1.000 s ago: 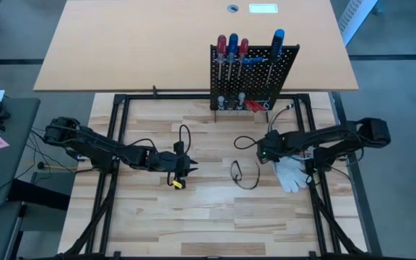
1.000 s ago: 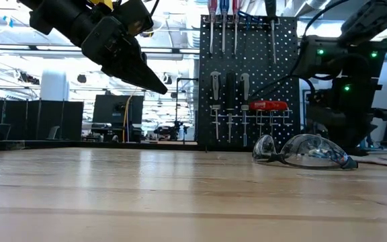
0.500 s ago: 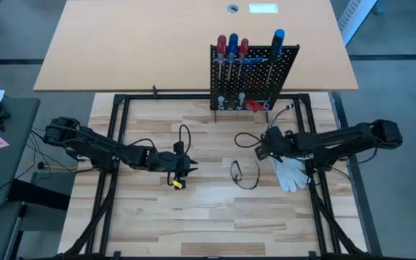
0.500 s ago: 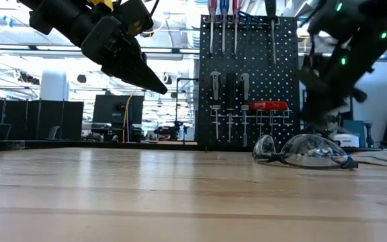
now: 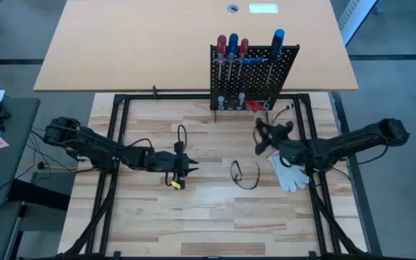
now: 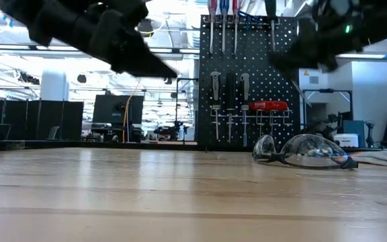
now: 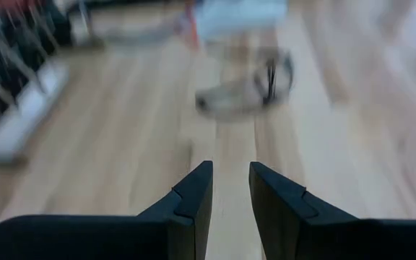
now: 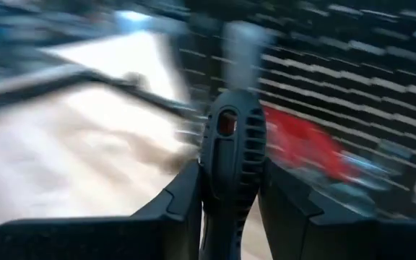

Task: Hang tools onto peg board
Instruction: Hang the black nut driver on the pegboard

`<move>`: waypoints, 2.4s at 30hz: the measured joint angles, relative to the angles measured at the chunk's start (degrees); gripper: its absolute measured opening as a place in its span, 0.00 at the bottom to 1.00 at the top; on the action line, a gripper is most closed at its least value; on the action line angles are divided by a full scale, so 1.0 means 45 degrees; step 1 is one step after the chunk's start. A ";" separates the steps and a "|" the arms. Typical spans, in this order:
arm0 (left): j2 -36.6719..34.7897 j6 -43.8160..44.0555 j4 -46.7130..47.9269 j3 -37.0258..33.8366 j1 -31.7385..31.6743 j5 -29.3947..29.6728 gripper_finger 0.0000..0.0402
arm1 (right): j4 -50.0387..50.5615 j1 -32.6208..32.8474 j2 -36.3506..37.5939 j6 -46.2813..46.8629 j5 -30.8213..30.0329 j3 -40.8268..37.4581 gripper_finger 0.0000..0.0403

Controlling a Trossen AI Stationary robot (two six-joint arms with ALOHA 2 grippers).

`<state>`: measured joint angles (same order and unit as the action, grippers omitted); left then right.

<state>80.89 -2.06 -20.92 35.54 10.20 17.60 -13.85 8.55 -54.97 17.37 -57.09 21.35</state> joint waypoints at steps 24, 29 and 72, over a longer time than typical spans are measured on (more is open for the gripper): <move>0.6598 -0.1615 -0.9502 0.4538 -0.1773 -0.4195 0.54 | -1.1291 0.2552 -0.4257 -0.9648 0.6078 0.1999 0.27; 0.6581 -0.1378 -0.9514 0.4823 -0.1714 -0.4246 0.55 | -1.1310 0.2586 -0.4287 -0.9744 0.6078 0.2148 0.27; 0.5695 -0.2410 -0.5749 0.4831 -0.1481 -0.1680 0.00 | 0.0347 0.2736 -0.2213 -0.5640 0.4373 0.4699 0.57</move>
<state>106.52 -12.91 -46.79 57.28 3.53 10.04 -12.29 20.86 -64.93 -8.01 -37.41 42.50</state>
